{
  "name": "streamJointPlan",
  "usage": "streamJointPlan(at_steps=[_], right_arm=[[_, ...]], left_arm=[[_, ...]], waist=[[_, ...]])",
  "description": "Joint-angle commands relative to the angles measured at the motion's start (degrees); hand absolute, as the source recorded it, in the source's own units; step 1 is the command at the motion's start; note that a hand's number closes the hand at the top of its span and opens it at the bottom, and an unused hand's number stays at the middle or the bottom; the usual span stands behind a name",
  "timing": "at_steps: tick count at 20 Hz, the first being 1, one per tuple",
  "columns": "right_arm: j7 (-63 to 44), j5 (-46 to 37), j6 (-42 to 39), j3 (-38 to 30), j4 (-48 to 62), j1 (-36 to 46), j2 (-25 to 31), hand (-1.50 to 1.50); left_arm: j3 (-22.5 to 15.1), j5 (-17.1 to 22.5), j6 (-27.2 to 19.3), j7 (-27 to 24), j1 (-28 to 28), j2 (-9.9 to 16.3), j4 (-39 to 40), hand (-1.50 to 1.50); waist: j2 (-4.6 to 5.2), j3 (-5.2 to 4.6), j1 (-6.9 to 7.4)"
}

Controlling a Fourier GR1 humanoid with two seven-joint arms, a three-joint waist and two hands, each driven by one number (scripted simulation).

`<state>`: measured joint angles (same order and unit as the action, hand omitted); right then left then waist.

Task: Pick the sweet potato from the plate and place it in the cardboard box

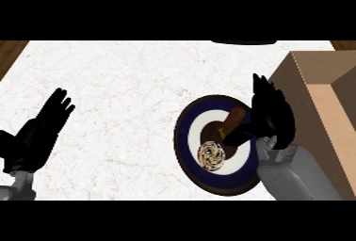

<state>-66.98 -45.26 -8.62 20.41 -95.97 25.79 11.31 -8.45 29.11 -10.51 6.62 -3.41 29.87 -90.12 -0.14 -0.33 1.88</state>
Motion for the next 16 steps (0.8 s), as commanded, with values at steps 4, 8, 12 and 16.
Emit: streamJointPlan(at_steps=[4, 8, 12, 16], right_arm=[[-18.09, 0.93, -10.57, -2.39, 5.41, 7.51, -8.64, -1.50], [-16.47, 1.75, -11.47, -5.57, 8.02, 8.14, -9.04, -1.50], [-16.77, -0.10, -11.51, -4.79, 9.09, 6.42, -11.02, -1.50], [-16.37, 0.45, -11.25, -4.70, 8.94, 7.34, -11.21, -1.50]], left_arm=[[1.59, 0.02, -0.15, -0.22, 3.11, 0.62, -2.26, 0.00], [1.77, 0.16, 0.39, 0.10, 2.98, 0.03, -2.08, 0.00], [3.21, 0.51, 1.27, -0.01, 2.84, 0.47, -1.41, 0.00], [4.48, 1.53, 3.50, -0.51, 2.67, 0.21, 0.19, 0.00]], waist=[[-0.25, 0.17, -0.66], [-0.13, 0.24, -1.42], [-0.14, 0.24, -1.62], [-0.04, 0.25, -1.68]])
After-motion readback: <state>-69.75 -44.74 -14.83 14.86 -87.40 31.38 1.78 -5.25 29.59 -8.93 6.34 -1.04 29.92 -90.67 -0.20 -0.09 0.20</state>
